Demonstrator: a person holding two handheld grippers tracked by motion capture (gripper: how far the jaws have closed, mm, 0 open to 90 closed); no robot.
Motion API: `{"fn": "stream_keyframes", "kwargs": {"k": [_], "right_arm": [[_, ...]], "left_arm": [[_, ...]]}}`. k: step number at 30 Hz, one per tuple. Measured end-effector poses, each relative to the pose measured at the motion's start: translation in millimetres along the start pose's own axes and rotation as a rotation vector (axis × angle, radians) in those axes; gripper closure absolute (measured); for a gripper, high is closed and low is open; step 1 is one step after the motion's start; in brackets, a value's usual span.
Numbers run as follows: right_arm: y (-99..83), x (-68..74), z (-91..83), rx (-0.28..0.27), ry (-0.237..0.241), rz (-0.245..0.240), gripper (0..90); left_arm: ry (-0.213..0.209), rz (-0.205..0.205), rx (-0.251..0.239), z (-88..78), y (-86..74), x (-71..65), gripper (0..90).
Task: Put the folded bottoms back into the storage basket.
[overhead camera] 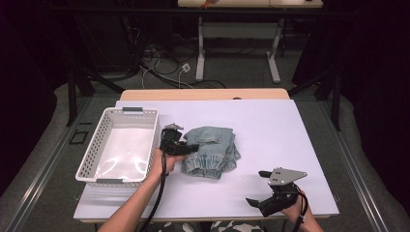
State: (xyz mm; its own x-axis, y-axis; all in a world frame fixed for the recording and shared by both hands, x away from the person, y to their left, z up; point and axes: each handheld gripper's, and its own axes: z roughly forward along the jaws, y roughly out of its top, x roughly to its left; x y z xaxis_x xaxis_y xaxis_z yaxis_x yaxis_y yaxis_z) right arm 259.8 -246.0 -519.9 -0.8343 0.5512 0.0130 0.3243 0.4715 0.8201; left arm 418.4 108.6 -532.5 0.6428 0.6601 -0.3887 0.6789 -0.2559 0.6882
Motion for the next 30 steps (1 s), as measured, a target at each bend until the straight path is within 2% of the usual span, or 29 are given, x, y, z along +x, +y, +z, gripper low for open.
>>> {"fn": "stream_keyframes", "kwargs": {"k": [5, 14, 18, 24, 30], "right_arm": [[-0.1, -0.2, -0.3, 0.0, -0.001, -0.001, 0.7], [-0.4, -0.5, -0.8, -0.003, 0.0, -0.002, 0.7], [-0.3, -0.5, -1.0, -0.003, 0.0, -0.001, 0.7], [-0.4, -0.6, -1.0, -0.003, -0.001, -0.001, 0.7], [-0.4, -0.5, -1.3, -0.002, -0.001, -0.001, 0.7]], "left_arm": [[-0.012, -0.007, -0.012, -2.6, -0.5, -1.0, 68.1], [-0.025, 0.018, -0.011, -7.5, 2.2, -6.7, 68.4], [-0.066, 0.002, -0.01, -9.7, 3.1, -6.7, 67.9], [-0.079, -0.008, -0.023, -12.1, 3.8, -7.9, 68.1], [-0.118, -0.028, -0.019, -16.0, 7.2, -9.1, 68.9]]}}
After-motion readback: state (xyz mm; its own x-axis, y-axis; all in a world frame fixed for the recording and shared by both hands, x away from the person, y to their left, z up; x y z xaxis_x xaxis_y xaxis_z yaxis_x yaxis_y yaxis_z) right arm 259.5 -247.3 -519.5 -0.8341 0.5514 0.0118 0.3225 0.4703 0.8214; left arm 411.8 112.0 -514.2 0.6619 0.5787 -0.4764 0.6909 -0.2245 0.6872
